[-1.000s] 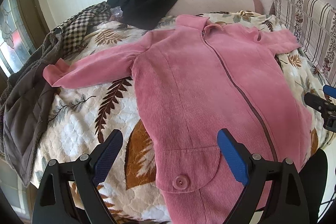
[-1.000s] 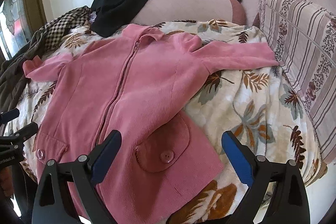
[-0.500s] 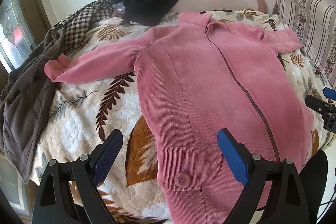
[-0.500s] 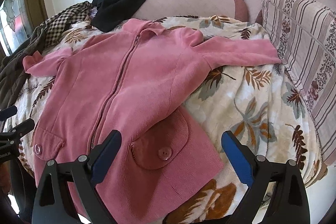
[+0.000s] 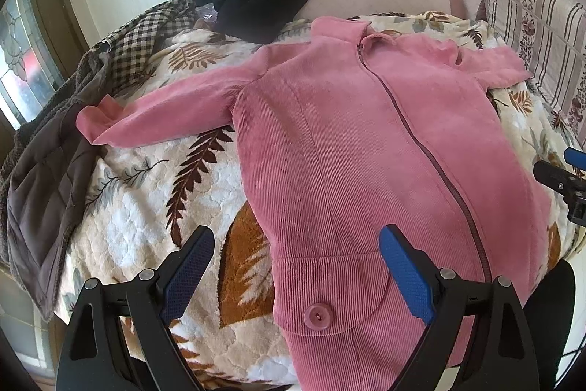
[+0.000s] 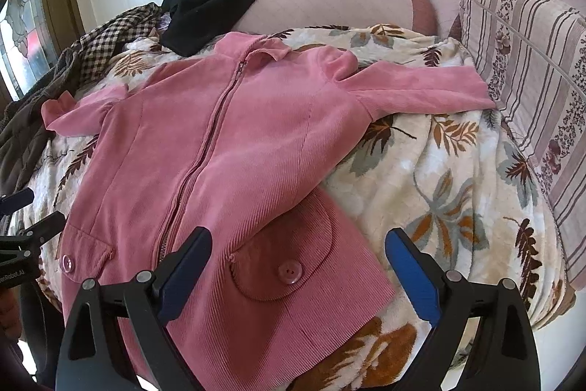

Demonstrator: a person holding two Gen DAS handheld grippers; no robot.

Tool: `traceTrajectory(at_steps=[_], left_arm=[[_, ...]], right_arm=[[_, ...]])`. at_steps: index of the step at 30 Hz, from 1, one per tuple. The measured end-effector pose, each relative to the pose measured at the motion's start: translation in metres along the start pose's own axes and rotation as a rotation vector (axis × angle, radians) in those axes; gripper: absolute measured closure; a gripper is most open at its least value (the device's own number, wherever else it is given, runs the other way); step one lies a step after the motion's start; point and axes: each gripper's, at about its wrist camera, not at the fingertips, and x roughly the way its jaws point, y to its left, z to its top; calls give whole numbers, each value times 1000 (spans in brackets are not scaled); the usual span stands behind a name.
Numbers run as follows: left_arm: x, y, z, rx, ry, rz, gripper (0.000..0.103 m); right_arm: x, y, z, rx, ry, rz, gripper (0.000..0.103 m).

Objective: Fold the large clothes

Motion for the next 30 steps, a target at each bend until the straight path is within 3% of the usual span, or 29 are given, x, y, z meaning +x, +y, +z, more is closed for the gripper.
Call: traceTrajectory(at_steps=[16, 20, 25, 28, 30], left_arm=[[-1, -1, 0, 0, 1, -6, 11], [5, 17, 3, -33, 41, -17, 11], [20, 55, 2, -88, 102, 61, 11], [38, 69, -5, -134, 183, 50, 11], [49, 65, -9, -137, 230, 23, 12]], right_arm=[[-4, 0, 0, 8, -15, 17, 8], [-4, -19, 2, 46, -15, -1, 8], [8, -80, -4, 154, 30, -109, 8], [24, -101, -12, 204, 78, -91, 8], [42, -102, -18, 217, 139, -26, 9]])
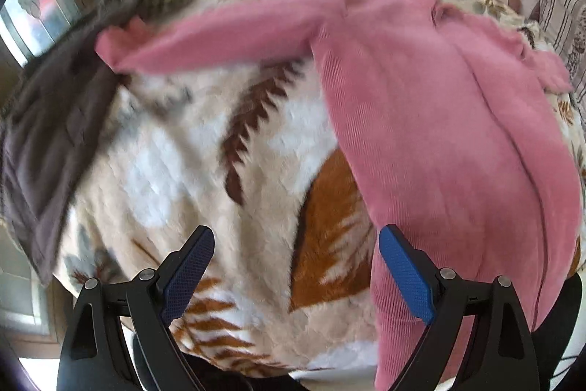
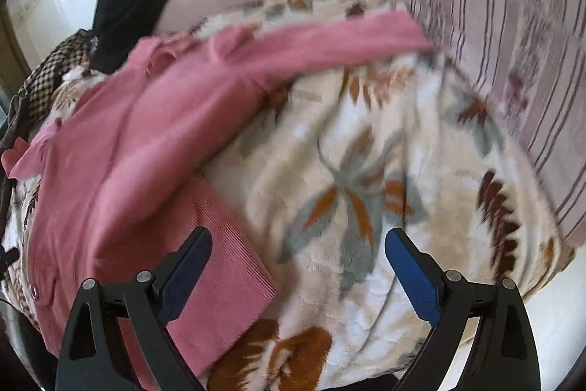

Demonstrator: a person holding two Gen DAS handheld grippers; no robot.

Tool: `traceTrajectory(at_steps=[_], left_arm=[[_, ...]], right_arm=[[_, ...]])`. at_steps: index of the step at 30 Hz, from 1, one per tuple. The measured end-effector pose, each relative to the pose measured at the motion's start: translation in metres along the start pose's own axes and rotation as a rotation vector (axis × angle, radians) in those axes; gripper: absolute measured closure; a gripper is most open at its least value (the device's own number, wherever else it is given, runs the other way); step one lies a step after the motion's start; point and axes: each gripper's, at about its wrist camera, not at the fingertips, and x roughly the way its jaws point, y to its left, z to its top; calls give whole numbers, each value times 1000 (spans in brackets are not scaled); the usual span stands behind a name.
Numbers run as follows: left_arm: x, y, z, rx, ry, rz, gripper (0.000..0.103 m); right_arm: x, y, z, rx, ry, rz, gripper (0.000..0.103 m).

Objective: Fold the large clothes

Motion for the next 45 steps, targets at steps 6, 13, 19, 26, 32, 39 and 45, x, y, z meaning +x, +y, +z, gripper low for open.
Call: traceTrajectory(at_steps=[6, 13, 19, 26, 32, 39, 45], left_arm=[[11, -16, 4, 19, 65, -182, 88], [-20, 18, 18, -4, -11, -138, 95], [4, 22, 10, -46, 64, -129, 94], [27, -7, 15, -18, 106, -264, 55], [37, -27, 15, -18, 124, -358, 101], [8, -8, 26, -35, 50, -253, 103], [15, -3, 41, -74, 75, -290, 98]], right_arm=[[25, 28, -18, -105, 93, 177, 91], [-79, -21, -20, 41, -114, 334, 93], [-38, -50, -65, 92, 159, 208, 99], [-64, -49, -32, 121, -27, 217, 66], [9, -2, -3, 9, 33, 139, 48], [-12, -6, 5, 57, -81, 225, 96], [29, -37, 5, 128, 118, 306, 92]])
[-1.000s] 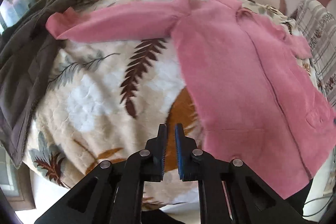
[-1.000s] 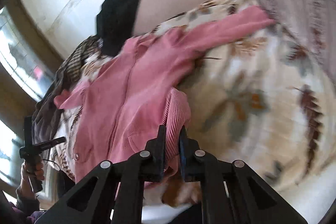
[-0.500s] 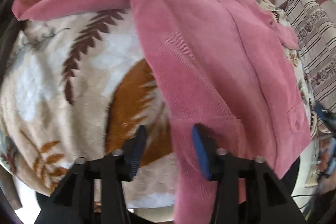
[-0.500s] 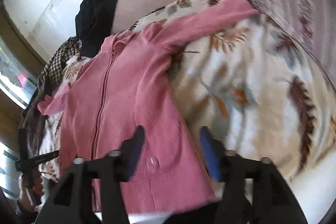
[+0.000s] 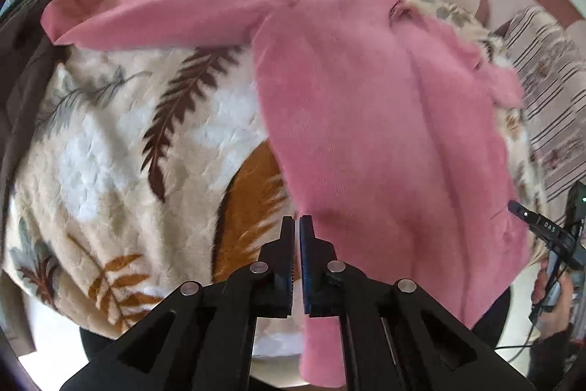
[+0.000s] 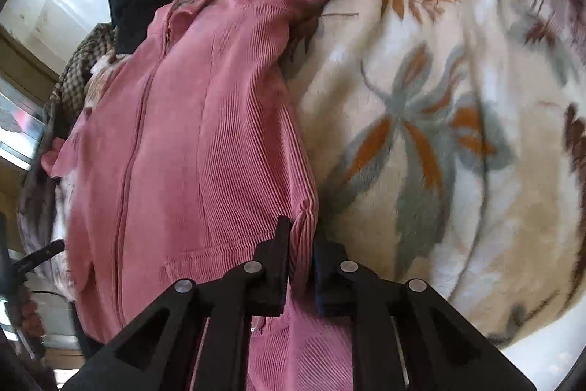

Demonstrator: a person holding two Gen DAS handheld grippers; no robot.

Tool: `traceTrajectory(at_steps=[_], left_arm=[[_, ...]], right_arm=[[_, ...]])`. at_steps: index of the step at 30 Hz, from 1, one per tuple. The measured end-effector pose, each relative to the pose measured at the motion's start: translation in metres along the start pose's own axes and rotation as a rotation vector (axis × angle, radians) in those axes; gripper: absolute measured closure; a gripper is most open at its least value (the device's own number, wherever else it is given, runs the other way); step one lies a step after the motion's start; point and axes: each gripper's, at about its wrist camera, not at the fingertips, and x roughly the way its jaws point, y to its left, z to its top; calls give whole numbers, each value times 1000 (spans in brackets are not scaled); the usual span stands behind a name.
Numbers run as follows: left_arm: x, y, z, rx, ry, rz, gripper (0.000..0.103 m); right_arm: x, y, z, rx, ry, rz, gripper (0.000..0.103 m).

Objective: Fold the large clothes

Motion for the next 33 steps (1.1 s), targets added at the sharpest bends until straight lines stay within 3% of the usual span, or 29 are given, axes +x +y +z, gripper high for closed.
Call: traceTrajectory(at_steps=[2, 4, 5, 6, 8, 13, 17, 22, 24, 25, 28, 30, 33], left_arm=[[-7, -7, 15, 24, -35, -9, 90], [-10, -16, 30, 38, -70, -5, 70], [-10, -21, 40, 41, -100, -2, 59], [-10, -27, 48, 46, -125, -2, 54], [-4, -42, 66, 57, -153, -6, 53], [43, -70, 111, 50, -146, -6, 53], [90, -77, 146, 36, -122, 23, 53], [133, -72, 165, 43, -74, 47, 53], [145, -70, 172, 42, -53, 53, 53], [146, -67, 174, 31, -49, 53, 53], [143, -52, 184, -7, -75, 23, 53], [139, -42, 189, -28, -108, 38, 53], [150, -27, 191, -74, -85, 13, 53]], right_arm=[[-26, -17, 26, 74, -110, 24, 89], [-51, -40, 56, 158, -239, 4, 81], [-62, -61, 78, 225, -312, -10, 67], [-68, -77, 94, 283, -360, -34, 59], [-67, -107, 129, 380, -416, -73, 56], [-28, -165, 200, 548, -405, -106, 54], [4, -191, 233, 637, -407, -155, 49], [42, -204, 255, 693, -435, -106, 50], [45, -196, 260, 635, -454, -122, 72], [41, -188, 262, 600, -468, -162, 88], [15, -172, 259, 547, -563, -209, 101], [-9, -161, 256, 520, -636, -219, 101], [-17, -139, 260, 440, -598, -276, 100]])
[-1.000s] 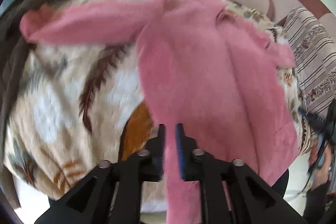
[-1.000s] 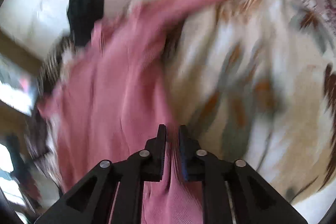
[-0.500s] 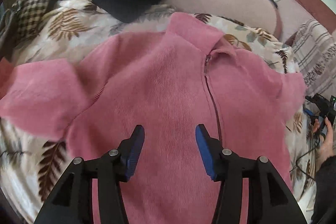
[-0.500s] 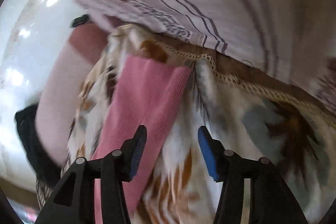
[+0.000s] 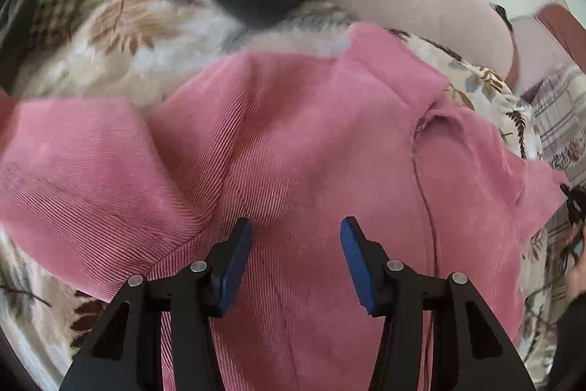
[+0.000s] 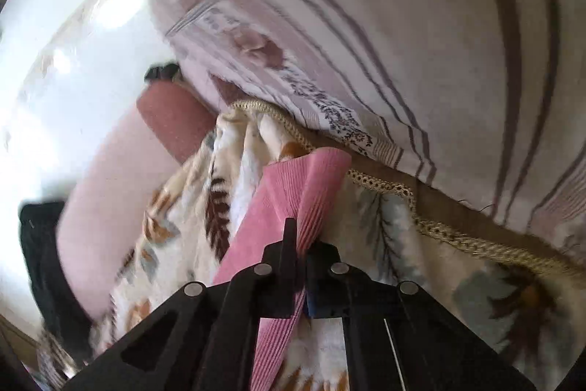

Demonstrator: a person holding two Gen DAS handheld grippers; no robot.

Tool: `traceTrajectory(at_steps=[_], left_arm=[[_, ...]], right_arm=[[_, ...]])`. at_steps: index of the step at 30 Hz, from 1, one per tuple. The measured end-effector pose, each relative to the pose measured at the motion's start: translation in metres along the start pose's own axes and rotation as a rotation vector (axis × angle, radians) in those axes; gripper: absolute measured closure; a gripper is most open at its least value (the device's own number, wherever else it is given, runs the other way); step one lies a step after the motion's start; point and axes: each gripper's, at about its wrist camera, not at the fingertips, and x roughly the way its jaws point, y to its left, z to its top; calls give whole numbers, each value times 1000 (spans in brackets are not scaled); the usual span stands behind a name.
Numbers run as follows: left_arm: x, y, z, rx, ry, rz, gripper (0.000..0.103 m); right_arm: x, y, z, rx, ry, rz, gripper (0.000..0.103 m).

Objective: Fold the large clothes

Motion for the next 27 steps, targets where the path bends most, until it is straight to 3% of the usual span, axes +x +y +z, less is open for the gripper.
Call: traceTrajectory(at_steps=[6, 13, 27], left_arm=[[4, 6, 1, -10, 7, -31, 53], [-11, 28, 0, -72, 17, -103, 53], [-60, 78, -11, -142, -22, -202, 53]], right_arm=[[-41, 57, -24, -93, 49, 233, 100], [-62, 147, -94, -229, 188, 432, 100], [-84, 281, -266, -534, 430, 520, 100]])
